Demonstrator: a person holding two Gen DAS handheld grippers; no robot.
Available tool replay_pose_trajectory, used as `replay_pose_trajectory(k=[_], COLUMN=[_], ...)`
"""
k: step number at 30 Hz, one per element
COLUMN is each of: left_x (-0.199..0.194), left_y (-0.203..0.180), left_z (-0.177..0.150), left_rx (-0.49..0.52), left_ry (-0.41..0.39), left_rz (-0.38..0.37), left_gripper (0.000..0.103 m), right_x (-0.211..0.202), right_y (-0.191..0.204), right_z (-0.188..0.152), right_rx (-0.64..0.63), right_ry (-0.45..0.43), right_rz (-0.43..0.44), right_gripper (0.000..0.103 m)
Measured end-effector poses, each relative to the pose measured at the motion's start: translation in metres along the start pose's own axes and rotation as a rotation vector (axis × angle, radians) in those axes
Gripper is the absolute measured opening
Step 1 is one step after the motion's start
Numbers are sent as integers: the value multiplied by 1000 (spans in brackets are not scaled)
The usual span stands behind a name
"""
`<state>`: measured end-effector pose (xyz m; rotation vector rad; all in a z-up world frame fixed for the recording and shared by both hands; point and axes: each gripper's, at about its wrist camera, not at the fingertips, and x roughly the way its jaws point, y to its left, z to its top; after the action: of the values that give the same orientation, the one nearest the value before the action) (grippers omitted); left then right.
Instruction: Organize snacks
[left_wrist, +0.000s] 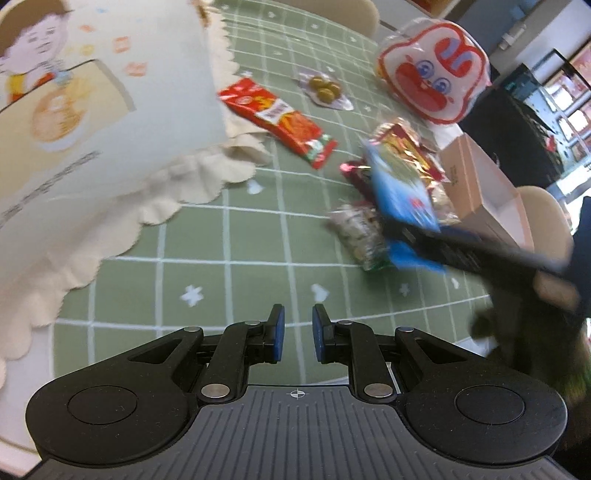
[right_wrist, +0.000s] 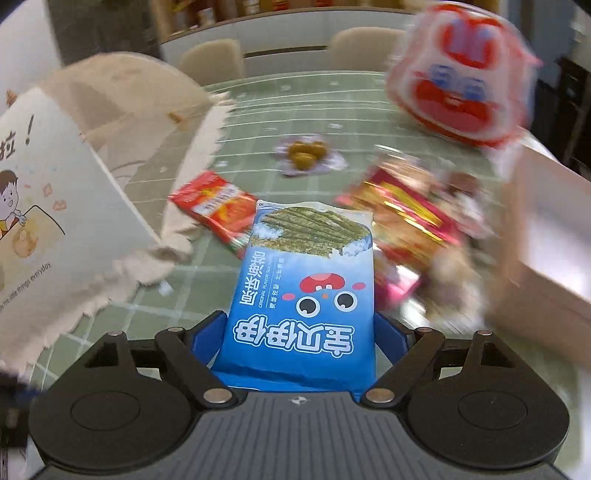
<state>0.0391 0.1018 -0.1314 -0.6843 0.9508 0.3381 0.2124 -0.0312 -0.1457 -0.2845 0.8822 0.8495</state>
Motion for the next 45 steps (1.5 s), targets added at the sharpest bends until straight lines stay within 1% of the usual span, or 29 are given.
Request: replay_pose_trajectory(k=[4,5,7,8,9,11,12,13,14,15,16,17,20,22,23,24,27,29,31,33,34,36,38,39,42,45], left_x=[16,21,29,32,33,35,34,33,32,29,26,23,13,5,0,-3,-13,-17,-21,-22,-22,-18,-14,-12,-8,-1], left_y=[-15,-20,-30,-34,-37,-40,-39,-39,-37,-34,-30,-26,-12,-3,2,7,20,28,36,42,44,47,48,48,48,47], left_z=[11,13,18,21,23,25,26,26,26,25,23,21,16,11,8,5,-3,-7,-11,-13,-13,-12,-7,-5,3,9], left_rx=[23,31,48,55,58,57,58,58,58,54,46,36,10,-17,-33,-48,-101,-132,-160,-177,-184,-193,-197,-201,-209,-211], left_ry=[21,27,37,37,33,25,22,20,19,18,18,18,16,8,0,-5,-18,-25,-33,-37,-36,-29,-27,-28,-30,-21], left_rz=[-27,-35,-48,-48,-45,-32,-24,-16,-9,-2,1,4,17,33,42,50,66,77,85,87,85,73,52,41,16,-13], left_gripper=[19,19,19,19,19,19,19,19,19,19,19,19,19,19,19,19,19,19,19,19,19,19,19,19,19,19], right_x=[-35,-39,-51,-54,-57,-65,-68,-72,-74,-72,-67,-60,-25,7,25,43,89,113,130,131,130,122,110,102,70,28], right_y=[-36,-43,-53,-54,-52,-47,-45,-43,-43,-41,-38,-33,-9,9,18,25,48,60,68,67,65,61,52,48,40,43], right_z=[-36,-44,-58,-62,-65,-67,-65,-62,-57,-49,-40,-31,4,30,43,55,81,89,91,92,90,87,83,77,46,5], right_rx=[81,92,100,90,70,19,-3,-16,-25,-40,-62,-93,-240,-342,-377,-405,-464,-487,-506,-488,-479,-447,-384,-354,-281,-245], right_ry=[-10,-2,-6,1,-3,-45,-69,-95,-116,-123,-119,-116,-104,-83,-68,-50,-12,13,35,33,39,42,65,72,92,90], right_rz=[-153,-163,-149,-153,-173,-218,-224,-206,-154,-83,-17,33,154,208,229,248,250,237,214,228,233,230,242,249,256,219], right_gripper=[86,86,86,90,93,94,94,94,94,94,94,94,94,87,82,82,82,81,81,81,78,54,50,49,49,49])
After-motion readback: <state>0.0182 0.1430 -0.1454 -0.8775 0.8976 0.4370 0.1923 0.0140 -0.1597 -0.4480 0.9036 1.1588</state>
